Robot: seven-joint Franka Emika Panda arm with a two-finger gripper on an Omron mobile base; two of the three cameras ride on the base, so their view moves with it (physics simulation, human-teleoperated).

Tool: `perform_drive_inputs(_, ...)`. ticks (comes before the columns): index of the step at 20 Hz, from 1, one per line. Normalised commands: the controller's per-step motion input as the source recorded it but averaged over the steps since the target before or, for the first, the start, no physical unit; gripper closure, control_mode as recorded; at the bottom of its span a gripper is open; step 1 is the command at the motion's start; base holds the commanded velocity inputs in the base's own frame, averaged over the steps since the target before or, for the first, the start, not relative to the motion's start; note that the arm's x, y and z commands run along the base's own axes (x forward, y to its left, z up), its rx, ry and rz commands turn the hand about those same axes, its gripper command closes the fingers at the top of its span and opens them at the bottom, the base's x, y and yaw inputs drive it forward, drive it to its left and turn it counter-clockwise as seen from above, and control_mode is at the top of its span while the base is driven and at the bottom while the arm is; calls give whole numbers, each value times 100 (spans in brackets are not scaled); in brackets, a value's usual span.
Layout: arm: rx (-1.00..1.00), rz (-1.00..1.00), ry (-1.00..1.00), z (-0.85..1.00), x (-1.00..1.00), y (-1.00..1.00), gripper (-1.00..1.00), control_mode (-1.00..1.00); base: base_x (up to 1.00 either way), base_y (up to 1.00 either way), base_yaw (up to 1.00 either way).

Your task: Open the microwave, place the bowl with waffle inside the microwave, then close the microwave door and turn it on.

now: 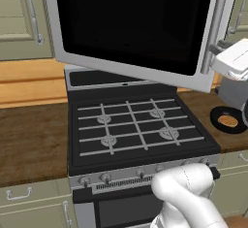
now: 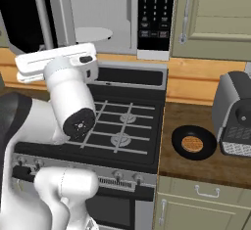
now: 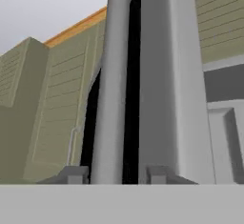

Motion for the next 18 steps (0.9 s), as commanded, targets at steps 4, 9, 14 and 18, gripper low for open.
perform_drive_inputs(4,39,0,1,0,-22,-100,-100,-100,0,0,0)
perform_drive_inputs(9,43,2,11,-1,-3,-100,-100,-100,0,0,0)
perform_drive_inputs(14,22,11,33,-11,33,-37,-100,-100,0,0,0)
perform_drive_inputs(18,0,13,24,-41,35,-1,-100,-100,0,0,0)
